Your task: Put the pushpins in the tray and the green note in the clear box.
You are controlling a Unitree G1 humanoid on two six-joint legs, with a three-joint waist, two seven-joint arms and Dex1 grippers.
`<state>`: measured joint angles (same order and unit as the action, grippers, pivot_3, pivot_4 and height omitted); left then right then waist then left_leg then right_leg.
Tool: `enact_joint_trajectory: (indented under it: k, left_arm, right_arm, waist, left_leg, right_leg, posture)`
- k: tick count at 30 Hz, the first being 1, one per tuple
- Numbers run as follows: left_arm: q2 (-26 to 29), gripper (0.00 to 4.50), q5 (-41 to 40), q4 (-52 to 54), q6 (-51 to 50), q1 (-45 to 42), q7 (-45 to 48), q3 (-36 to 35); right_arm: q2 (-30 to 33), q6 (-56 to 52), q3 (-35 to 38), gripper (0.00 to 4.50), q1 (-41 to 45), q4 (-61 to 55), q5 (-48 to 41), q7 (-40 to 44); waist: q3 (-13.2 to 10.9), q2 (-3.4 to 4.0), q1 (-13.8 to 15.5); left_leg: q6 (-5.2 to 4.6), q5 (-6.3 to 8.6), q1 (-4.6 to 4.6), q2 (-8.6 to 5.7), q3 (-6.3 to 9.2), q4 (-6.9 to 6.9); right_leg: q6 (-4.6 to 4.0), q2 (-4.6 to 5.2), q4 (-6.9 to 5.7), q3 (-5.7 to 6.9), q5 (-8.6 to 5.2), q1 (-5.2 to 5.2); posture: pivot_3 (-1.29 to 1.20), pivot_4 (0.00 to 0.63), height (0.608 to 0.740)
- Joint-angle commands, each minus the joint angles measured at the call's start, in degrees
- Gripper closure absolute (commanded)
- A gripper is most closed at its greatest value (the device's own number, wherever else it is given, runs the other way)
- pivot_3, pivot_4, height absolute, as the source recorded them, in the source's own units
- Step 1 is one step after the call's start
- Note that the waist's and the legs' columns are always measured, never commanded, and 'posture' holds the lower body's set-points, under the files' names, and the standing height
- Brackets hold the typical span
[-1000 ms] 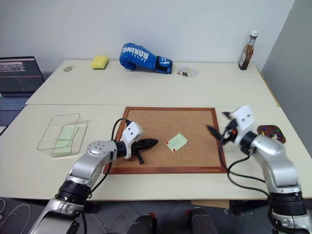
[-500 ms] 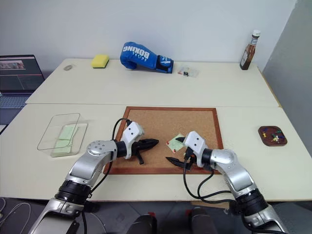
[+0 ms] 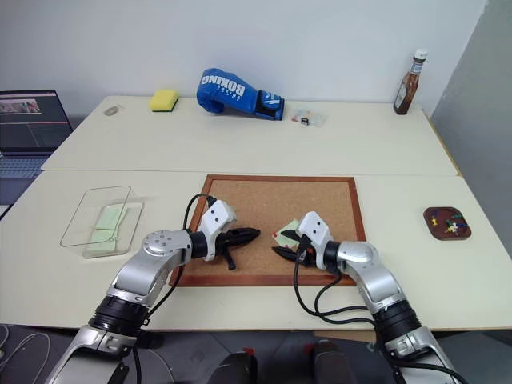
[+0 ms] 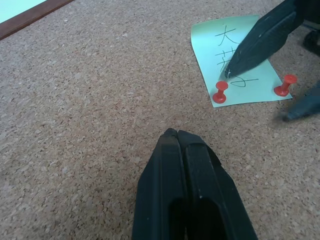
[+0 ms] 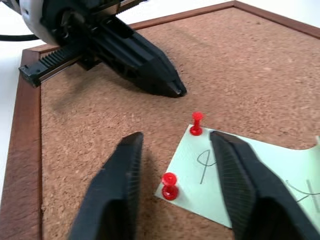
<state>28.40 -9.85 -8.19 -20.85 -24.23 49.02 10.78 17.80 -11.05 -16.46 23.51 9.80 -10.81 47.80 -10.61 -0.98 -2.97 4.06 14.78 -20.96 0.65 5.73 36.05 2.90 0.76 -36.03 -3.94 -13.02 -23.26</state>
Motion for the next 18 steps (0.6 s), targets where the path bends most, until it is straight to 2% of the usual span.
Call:
enact_joint_trajectory:
  k: [1,5,7,13,18]
  left_arm:
    - [0.89,4.5,2.94,-2.56,-3.13,2.15,-1.81,1.23]
    - [1.1,4.5,2.63,-1.76,-3.72,2.32,-1.78,1.16]
    - [1.24,4.5,2.6,-1.71,-3.81,2.26,-1.85,1.08]
    - [1.13,4.5,2.73,-2.01,-3.67,1.92,-2.1,1.02]
    - [1.15,4.5,3.07,-2.01,-3.44,1.66,-2.31,1.18]
  right_arm:
    - [0.41,0.83,1.54,3.3,0.74,-0.06,-0.27,1.12]
    - [1.13,0.6,1.52,4.18,0.38,-0.86,0.07,2.23]
    - [1.58,0.48,1.3,4.46,-0.05,-1.6,0.31,2.97]
    - [1.68,1.16,2.13,4.46,0.12,-1.49,0.46,2.75]
    - [2.17,-0.69,4.98,4.46,1.56,-6.76,-2.06,1.7]
  waist:
    - [0.0,0.0,-0.01]
    - [0.0,0.0,-0.03]
    - [0.0,0.0,-0.05]
    - [0.0,0.0,0.03]
    - [-0.02,0.0,0.03]
  left_leg:
    - [0.0,0.0,0.0,0.0,0.0,0.0]
    - [0.0,0.0,0.0,0.0,0.0,0.0]
    - [0.0,0.0,0.0,0.0,-0.01,0.0]
    - [0.0,0.0,-0.01,-0.01,0.0,0.0]
    - [0.0,0.0,-0.02,-0.02,0.0,0.0]
  right_leg:
    - [0.0,0.0,0.0,0.0,0.0,0.0]
    - [0.0,0.0,0.0,0.0,0.0,0.01]
    - [0.0,0.0,0.0,0.0,0.0,0.01]
    - [0.0,0.0,0.0,-0.01,0.0,0.02]
    - [0.01,0.0,0.0,-0.01,0.01,0.02]
  posture:
    - [0.0,0.15,0.74]
    - [0.0,0.15,0.74]
    - [0.0,0.15,0.74]
    - [0.0,0.15,0.74]
    - [0.0,0.15,0.74]
